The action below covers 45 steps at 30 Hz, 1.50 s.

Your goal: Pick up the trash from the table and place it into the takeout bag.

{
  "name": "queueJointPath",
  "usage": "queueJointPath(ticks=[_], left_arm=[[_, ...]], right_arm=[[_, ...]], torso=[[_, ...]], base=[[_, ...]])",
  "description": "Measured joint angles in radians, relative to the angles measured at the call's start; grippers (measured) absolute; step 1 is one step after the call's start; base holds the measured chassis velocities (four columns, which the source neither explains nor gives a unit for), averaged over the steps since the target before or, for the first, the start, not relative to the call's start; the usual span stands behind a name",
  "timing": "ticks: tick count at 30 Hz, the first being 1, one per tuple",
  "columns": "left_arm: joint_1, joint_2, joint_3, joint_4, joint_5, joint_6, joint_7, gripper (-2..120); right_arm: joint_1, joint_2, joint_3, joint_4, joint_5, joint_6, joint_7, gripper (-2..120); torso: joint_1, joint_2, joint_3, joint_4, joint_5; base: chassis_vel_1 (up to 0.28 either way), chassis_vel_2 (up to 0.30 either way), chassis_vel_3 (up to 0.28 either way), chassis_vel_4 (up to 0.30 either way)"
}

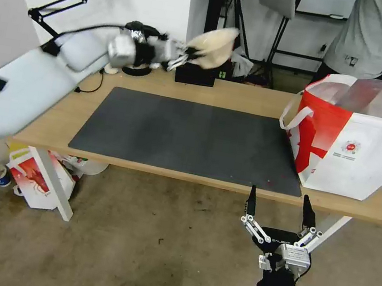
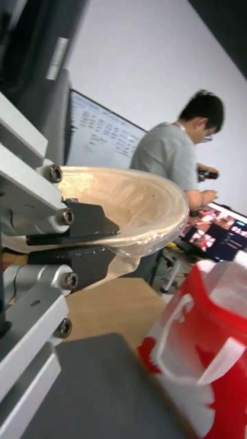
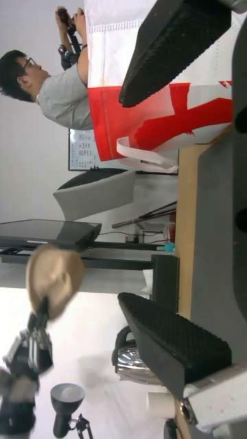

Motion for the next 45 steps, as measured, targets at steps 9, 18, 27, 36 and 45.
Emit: queueJointPath(ticks=[9,18,27,36,45], left_arm=[[-0.112,-0.189,0.079,0.135,0.023,-0.012,-0.001,1],[-0.176,-0.373,0.114,0.267,0.048,-0.026,-0.005,1],[-0.185,-0.523,0.109,0.36,0.086,-0.045,-0.01,1],[-0.206,-0.653,0.099,0.481,0.121,-0.088,-0.013,1],[-0.206,-0.684,0.131,0.525,0.147,-0.108,-0.065,1]], right_arm=[[0.0,0.0,0.0,0.0,0.0,0.0,0.0,100],[0.0,0.0,0.0,0.0,0.0,0.0,0.0,100],[0.0,0.0,0.0,0.0,0.0,0.0,0.0,100],[0.0,0.0,0.0,0.0,0.0,0.0,0.0,100],[0.0,0.0,0.0,0.0,0.0,0.0,0.0,100]], torso=[[0.0,0.0,0.0,-0.0001,0.0001],[0.0,0.0,0.0,0.0,-0.0003],[0.0,0.0,0.0,0.0,-0.0002],[0.0,0.0,0.0,-0.0002,-0.0001],[0.0,0.0,0.0,0.0,-0.0004]], base=[[0.0,0.0,0.0,0.0],[0.0,0.0,0.0,0.0],[0.0,0.0,0.0,0.0],[0.0,0.0,0.0,0.0],[0.0,0.0,0.0,0.0]])
